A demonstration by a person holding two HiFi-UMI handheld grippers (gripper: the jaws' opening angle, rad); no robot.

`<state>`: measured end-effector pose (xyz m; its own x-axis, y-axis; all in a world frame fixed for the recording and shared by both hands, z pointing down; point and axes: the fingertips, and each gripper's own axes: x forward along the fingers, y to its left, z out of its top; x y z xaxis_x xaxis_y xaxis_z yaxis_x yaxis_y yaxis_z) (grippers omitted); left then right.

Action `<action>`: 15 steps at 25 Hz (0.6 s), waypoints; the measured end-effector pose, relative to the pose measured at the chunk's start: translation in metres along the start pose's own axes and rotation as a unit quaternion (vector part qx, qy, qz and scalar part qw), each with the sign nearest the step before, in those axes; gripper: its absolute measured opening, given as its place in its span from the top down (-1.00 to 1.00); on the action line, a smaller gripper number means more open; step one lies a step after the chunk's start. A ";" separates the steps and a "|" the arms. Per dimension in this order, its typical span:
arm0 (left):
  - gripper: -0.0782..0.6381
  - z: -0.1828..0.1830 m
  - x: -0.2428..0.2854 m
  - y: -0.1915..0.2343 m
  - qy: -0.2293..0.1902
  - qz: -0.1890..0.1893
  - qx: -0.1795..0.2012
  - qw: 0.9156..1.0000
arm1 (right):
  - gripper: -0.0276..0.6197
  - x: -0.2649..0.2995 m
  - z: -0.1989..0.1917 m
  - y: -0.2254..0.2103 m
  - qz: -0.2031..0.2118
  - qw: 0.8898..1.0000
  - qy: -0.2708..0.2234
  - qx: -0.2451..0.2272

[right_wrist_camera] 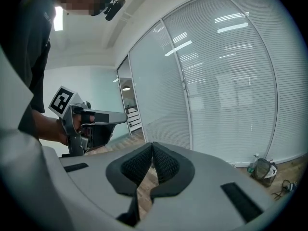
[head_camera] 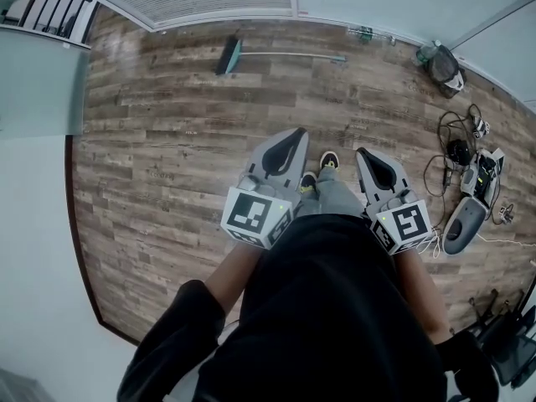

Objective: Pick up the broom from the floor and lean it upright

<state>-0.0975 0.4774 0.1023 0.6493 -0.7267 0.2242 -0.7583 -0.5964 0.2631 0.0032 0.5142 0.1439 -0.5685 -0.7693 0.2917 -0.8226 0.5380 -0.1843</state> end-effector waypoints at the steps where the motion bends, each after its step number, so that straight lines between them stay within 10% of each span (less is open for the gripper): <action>1: 0.72 0.002 0.007 0.002 0.002 0.000 0.001 1.000 | 0.86 0.004 0.002 -0.005 0.002 1.000 0.000 -0.001; 15: 0.72 0.028 0.111 -0.003 0.033 -0.001 0.030 0.999 | 0.86 0.042 0.013 -0.106 0.013 0.999 -0.017 0.024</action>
<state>-0.0244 0.3889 0.1004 0.6524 -0.7023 0.2850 -0.7573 -0.6191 0.2079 0.0659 0.4203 0.1637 -0.5900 -0.7661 0.2550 -0.8063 0.5423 -0.2362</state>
